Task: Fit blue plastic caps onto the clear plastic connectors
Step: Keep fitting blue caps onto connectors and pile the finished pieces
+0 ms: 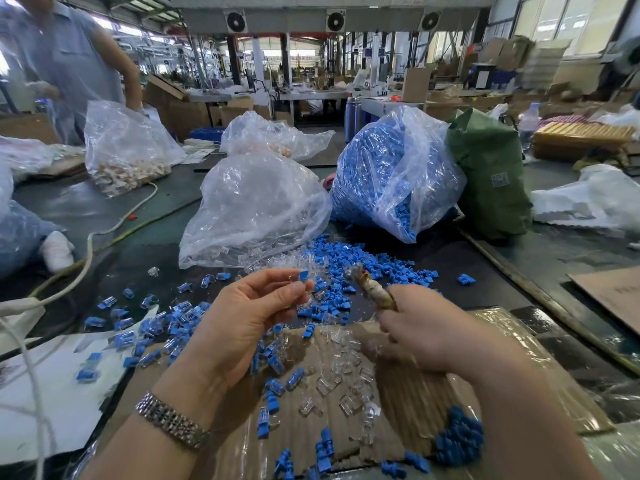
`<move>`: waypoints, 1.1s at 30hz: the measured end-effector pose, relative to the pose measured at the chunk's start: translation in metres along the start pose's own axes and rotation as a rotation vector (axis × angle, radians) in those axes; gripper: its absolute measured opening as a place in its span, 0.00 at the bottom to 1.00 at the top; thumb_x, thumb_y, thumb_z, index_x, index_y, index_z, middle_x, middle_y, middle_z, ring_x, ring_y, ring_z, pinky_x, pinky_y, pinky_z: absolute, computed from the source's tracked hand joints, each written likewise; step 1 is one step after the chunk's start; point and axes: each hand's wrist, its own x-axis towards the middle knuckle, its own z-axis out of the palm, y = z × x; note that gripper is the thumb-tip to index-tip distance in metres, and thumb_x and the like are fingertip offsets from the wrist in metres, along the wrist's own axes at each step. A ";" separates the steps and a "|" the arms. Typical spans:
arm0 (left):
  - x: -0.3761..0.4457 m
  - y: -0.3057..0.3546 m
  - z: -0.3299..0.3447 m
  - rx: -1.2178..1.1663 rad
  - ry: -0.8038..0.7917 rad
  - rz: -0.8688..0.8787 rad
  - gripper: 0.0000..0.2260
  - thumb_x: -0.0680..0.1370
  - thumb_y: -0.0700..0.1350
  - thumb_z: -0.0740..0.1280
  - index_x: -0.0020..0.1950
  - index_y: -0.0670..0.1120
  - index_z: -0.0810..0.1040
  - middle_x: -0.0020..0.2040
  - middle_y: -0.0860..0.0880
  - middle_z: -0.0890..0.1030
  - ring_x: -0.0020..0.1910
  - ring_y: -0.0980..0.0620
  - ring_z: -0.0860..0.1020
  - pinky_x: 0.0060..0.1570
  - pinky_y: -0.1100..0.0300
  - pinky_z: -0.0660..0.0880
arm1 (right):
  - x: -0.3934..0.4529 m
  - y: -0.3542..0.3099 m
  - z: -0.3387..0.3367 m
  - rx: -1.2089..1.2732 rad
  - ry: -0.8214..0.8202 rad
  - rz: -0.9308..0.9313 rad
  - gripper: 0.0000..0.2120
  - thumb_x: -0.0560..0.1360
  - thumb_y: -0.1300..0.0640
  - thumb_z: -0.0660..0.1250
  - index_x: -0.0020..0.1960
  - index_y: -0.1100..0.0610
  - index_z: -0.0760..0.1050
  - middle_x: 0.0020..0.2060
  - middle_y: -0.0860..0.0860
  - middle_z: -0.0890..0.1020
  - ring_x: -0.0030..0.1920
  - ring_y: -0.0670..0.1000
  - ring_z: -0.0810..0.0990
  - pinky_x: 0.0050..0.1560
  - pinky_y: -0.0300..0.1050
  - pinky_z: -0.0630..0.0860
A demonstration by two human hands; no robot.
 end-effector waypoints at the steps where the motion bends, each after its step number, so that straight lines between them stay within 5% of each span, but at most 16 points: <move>1: 0.000 0.000 0.000 -0.012 0.004 0.004 0.11 0.68 0.40 0.73 0.50 0.44 0.87 0.52 0.40 0.86 0.48 0.47 0.85 0.46 0.59 0.83 | -0.004 -0.004 -0.004 0.072 -0.041 -0.036 0.10 0.81 0.56 0.61 0.43 0.59 0.73 0.43 0.60 0.82 0.43 0.60 0.81 0.45 0.58 0.77; 5: 0.002 0.000 -0.001 -0.023 0.002 0.028 0.12 0.64 0.44 0.77 0.48 0.49 0.88 0.51 0.42 0.87 0.48 0.47 0.84 0.42 0.60 0.82 | -0.015 -0.017 -0.006 0.173 -0.189 -0.152 0.14 0.82 0.56 0.63 0.46 0.67 0.78 0.44 0.62 0.85 0.44 0.65 0.81 0.53 0.62 0.77; 16: -0.002 -0.003 0.001 0.229 0.009 0.175 0.18 0.62 0.55 0.77 0.50 0.53 0.87 0.48 0.48 0.87 0.46 0.53 0.84 0.48 0.60 0.82 | -0.017 -0.022 0.000 0.236 -0.229 -0.231 0.18 0.83 0.48 0.62 0.49 0.63 0.76 0.47 0.63 0.83 0.40 0.54 0.76 0.54 0.64 0.76; 23: -0.001 -0.007 0.002 0.326 0.053 0.238 0.10 0.70 0.46 0.75 0.51 0.52 0.87 0.49 0.49 0.88 0.52 0.52 0.85 0.50 0.61 0.80 | -0.006 -0.020 0.009 0.268 -0.222 -0.272 0.15 0.84 0.48 0.61 0.40 0.53 0.69 0.32 0.51 0.75 0.32 0.51 0.74 0.37 0.51 0.74; 27: -0.001 -0.009 0.002 0.364 0.052 0.260 0.09 0.71 0.45 0.75 0.50 0.52 0.87 0.49 0.50 0.88 0.52 0.52 0.85 0.51 0.69 0.78 | -0.004 -0.018 0.013 0.173 -0.173 -0.257 0.15 0.83 0.46 0.62 0.41 0.52 0.70 0.33 0.53 0.77 0.32 0.53 0.75 0.42 0.58 0.78; 33: -0.001 -0.002 -0.002 0.345 0.151 0.308 0.08 0.71 0.46 0.75 0.49 0.52 0.86 0.48 0.50 0.87 0.50 0.52 0.85 0.51 0.59 0.80 | -0.010 -0.008 0.001 0.325 -0.194 -0.290 0.16 0.82 0.45 0.65 0.45 0.58 0.74 0.40 0.56 0.84 0.35 0.48 0.82 0.44 0.51 0.79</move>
